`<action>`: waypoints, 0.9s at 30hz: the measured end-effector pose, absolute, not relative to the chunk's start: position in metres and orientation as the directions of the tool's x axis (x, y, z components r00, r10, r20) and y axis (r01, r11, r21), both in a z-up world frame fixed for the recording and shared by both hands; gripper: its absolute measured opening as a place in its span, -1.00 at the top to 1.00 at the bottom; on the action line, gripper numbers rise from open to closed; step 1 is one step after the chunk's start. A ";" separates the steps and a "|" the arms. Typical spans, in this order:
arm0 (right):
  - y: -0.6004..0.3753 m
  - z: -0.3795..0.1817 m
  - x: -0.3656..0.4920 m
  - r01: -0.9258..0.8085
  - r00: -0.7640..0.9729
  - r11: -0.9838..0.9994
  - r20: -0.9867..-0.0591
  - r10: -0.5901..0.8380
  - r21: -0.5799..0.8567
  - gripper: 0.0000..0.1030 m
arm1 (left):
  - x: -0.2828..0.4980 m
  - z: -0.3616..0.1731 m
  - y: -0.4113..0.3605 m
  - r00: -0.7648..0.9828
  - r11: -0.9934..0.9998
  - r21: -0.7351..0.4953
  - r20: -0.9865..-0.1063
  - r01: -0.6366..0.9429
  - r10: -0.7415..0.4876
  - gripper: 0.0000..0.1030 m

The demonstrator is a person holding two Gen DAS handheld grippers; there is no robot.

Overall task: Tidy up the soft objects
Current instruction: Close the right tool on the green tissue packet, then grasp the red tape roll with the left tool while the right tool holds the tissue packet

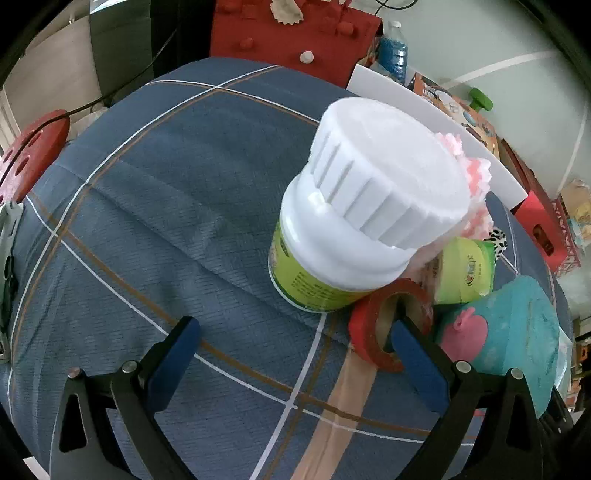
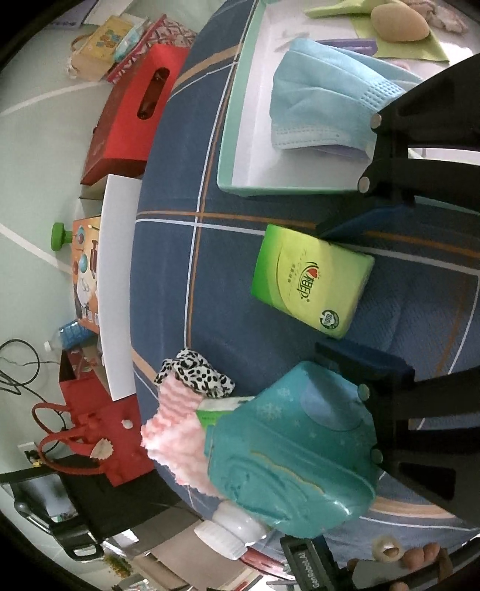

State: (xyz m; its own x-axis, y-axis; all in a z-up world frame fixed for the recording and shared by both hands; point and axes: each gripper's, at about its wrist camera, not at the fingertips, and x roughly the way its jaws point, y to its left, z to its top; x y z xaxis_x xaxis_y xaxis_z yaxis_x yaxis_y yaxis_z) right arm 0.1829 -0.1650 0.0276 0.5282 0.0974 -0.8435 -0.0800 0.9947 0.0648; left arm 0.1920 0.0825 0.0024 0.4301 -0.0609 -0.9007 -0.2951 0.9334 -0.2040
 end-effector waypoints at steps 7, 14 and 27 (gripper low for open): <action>-0.170 0.029 0.179 -0.072 0.530 0.993 -0.840 0.117 0.093 -0.11 | 0.195 0.000 0.081 0.432 0.934 -0.190 -0.901 -0.304 -0.043 -0.99; -0.171 0.031 0.174 -0.073 0.526 0.991 -0.841 0.131 0.109 -0.11 | 0.199 -0.002 0.075 0.431 0.945 -0.154 -0.902 -0.290 -0.015 -0.85; -0.172 0.031 0.173 -0.071 0.525 0.990 -0.840 0.139 0.120 -0.11 | 0.203 0.005 0.054 0.457 0.968 -0.181 -0.885 -0.174 -0.083 0.57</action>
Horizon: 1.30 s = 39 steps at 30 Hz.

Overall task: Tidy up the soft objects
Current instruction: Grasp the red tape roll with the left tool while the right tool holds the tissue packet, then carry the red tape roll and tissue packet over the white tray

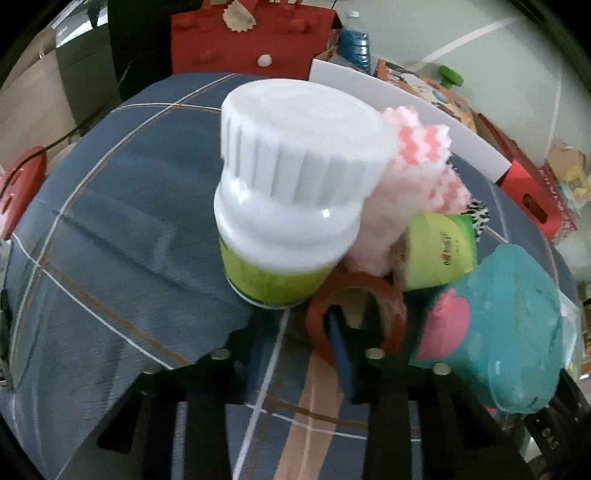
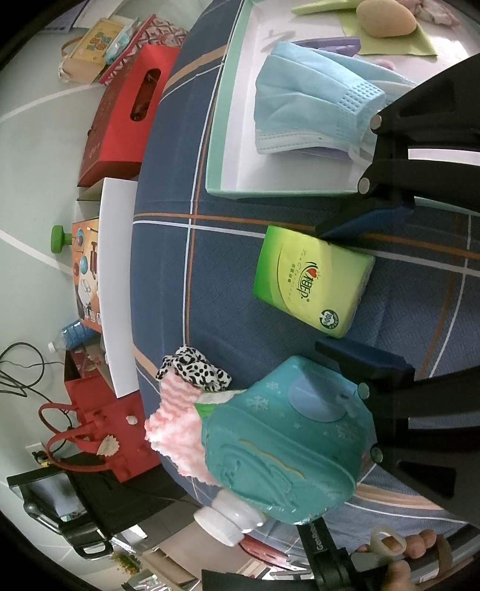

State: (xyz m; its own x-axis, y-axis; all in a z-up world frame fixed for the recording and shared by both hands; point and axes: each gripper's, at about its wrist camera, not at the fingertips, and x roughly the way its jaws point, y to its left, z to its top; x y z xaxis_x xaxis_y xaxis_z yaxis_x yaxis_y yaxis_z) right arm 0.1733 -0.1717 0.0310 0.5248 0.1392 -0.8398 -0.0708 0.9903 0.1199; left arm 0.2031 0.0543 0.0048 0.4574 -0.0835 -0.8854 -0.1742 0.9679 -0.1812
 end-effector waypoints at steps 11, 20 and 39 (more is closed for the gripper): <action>-0.173 0.035 0.171 -0.058 0.522 0.989 -0.841 0.145 0.134 -0.11 | 0.196 0.007 0.049 0.459 0.966 -0.221 -0.878 -0.137 -0.136 0.81; -0.178 0.058 0.159 -0.046 0.554 0.989 -0.820 0.145 0.143 -0.09 | 0.181 0.029 0.053 0.490 0.966 -0.220 -0.862 -0.135 -0.128 0.81; -0.195 0.099 0.139 -0.031 0.632 0.981 -0.756 0.169 0.194 -0.06 | 0.154 0.115 0.037 0.642 0.982 -0.163 -0.765 -0.101 -0.061 0.81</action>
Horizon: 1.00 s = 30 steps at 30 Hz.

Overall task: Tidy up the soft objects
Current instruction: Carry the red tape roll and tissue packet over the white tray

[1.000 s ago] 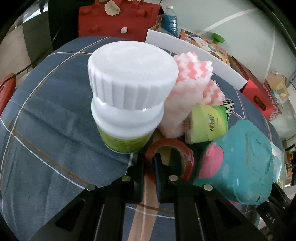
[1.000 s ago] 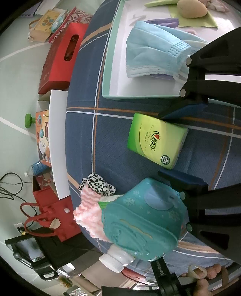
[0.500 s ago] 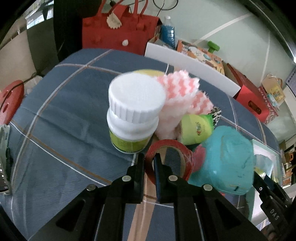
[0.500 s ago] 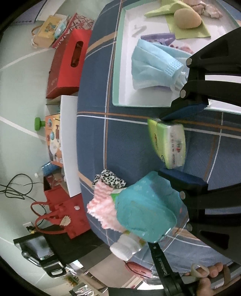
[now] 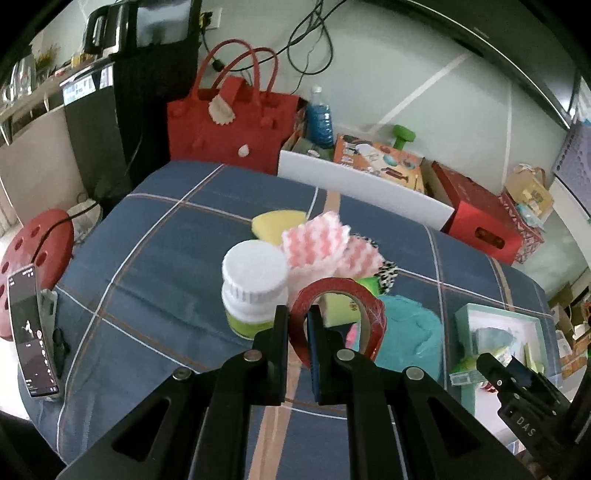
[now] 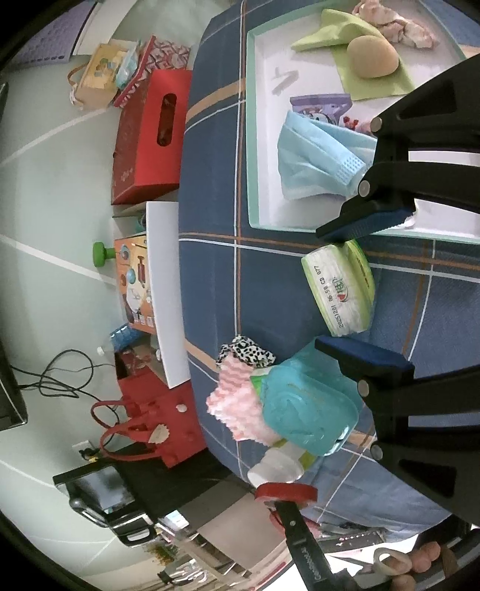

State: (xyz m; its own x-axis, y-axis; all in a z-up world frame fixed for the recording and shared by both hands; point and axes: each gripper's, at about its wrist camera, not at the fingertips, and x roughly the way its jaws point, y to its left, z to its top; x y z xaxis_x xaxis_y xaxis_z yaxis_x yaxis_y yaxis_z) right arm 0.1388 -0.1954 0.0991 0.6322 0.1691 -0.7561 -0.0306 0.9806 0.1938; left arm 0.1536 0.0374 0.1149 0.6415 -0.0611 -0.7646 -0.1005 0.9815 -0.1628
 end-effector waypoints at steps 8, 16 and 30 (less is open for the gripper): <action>-0.216 0.118 0.130 -0.003 0.671 0.976 -0.723 0.165 0.220 -0.07 | 0.155 0.137 -0.002 0.662 0.989 -0.149 -0.743 -0.011 -0.104 0.81; -0.271 0.138 0.116 0.117 0.719 0.971 -0.692 0.060 0.207 -0.07 | 0.157 0.147 -0.065 0.655 0.982 -0.144 -0.731 0.124 -0.190 0.81; -0.389 0.131 0.120 0.312 0.642 0.945 -0.754 -0.136 0.095 -0.07 | 0.170 0.110 -0.205 0.518 0.914 -0.125 -0.790 0.387 -0.328 0.81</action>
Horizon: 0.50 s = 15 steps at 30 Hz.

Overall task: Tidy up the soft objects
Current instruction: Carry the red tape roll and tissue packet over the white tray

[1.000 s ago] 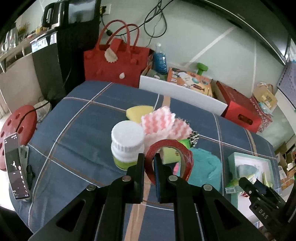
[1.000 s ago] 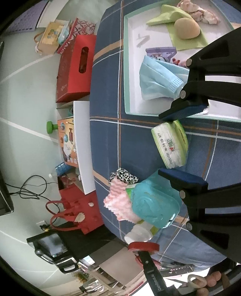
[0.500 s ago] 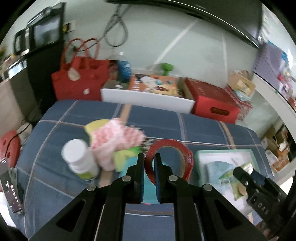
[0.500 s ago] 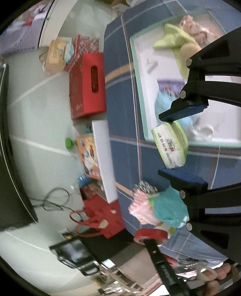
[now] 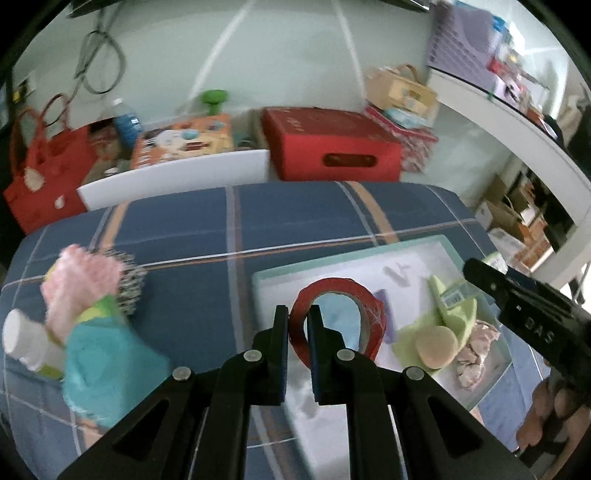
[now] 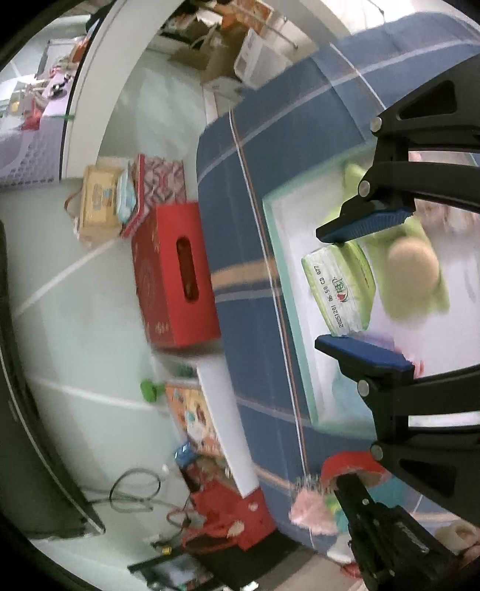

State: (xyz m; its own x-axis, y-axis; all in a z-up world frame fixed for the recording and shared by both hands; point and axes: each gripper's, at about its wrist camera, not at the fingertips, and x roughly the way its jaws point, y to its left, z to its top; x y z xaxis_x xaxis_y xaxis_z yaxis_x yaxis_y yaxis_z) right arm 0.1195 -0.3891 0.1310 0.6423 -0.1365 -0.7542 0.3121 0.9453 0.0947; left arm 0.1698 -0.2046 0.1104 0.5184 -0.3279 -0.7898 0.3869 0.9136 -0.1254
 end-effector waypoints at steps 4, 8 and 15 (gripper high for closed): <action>-0.406 0.121 0.125 0.323 0.610 0.942 -0.781 -0.134 0.091 -0.07 | 0.169 0.095 -0.236 0.472 0.890 -0.122 -0.812 0.439 -0.344 0.81; -0.405 0.113 0.132 0.301 0.579 0.951 -0.806 -0.121 0.073 -0.07 | 0.167 0.083 -0.257 0.437 0.876 -0.117 -0.831 0.467 -0.344 0.80; -0.403 0.108 0.139 0.297 0.549 0.953 -0.827 -0.123 0.055 -0.18 | 0.158 0.080 -0.265 0.416 0.868 -0.122 -0.840 0.481 -0.349 0.15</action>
State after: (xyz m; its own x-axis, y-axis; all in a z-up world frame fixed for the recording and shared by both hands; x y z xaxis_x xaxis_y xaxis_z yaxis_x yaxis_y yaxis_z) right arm 0.1386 -0.4027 0.1077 0.5486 -0.1233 -0.8269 0.2975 0.9531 0.0553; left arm 0.1577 -0.2655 0.0805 0.4159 -0.3489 -0.8398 0.4814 0.8679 -0.1222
